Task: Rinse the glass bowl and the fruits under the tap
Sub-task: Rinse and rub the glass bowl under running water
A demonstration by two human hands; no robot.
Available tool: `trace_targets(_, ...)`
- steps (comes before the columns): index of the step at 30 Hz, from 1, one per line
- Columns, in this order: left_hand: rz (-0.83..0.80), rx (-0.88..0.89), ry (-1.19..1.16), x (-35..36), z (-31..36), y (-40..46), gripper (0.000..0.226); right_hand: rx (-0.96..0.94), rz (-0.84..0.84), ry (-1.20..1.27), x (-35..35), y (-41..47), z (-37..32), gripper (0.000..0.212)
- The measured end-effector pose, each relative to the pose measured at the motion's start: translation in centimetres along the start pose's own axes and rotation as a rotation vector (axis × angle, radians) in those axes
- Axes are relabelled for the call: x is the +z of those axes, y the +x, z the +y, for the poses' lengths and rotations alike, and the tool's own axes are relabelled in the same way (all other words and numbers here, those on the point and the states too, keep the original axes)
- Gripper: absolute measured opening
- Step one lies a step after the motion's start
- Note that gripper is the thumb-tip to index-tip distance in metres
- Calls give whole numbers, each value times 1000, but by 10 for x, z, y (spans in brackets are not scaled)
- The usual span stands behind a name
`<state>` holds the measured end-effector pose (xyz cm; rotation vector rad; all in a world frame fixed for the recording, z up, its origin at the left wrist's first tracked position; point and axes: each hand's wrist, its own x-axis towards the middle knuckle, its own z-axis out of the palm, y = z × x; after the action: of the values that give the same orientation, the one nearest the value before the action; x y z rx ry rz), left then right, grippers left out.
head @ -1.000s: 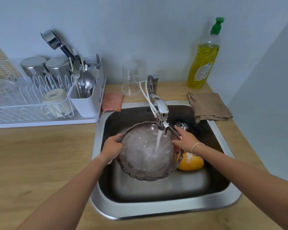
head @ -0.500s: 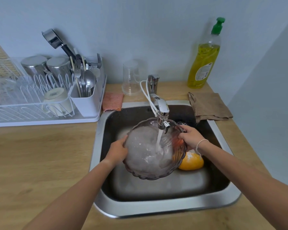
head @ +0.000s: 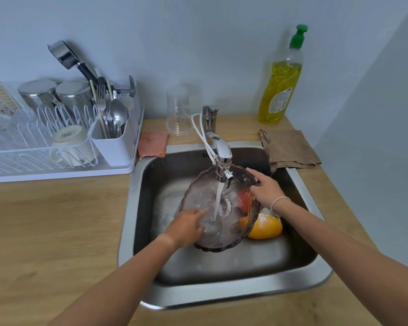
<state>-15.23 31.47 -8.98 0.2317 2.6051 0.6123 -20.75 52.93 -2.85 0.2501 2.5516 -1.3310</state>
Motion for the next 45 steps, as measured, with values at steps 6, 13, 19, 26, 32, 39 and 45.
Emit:
trace_targets(6,-2,108,-32,-2,6,3,47,-59,-5,-27,-5,5,-19,58)
trace_targets(13,-86,110,115,0,-3,8,51,-57,-20,-26,-8,4,-20,58)
trace_targets(19,3,56,660,-19,-17,12,64,-65,-27,-27,-15,-1,-18,58)
trace_targets(26,-11,135,775,-23,-11,15,63,-96,6,-21,-17,-6,-21,57)
trace_targets(32,-176,170,186,-13,16,-1,52,-111,159,21,-20,3,-22,58)
trace_targets(39,-205,234,-355,-2,50,-21,48,-90,169,43,-10,1,-22,58)
trace_targets(45,-183,240,-47,-6,17,-18,48,-85,96,19,-16,-3,-26,58)
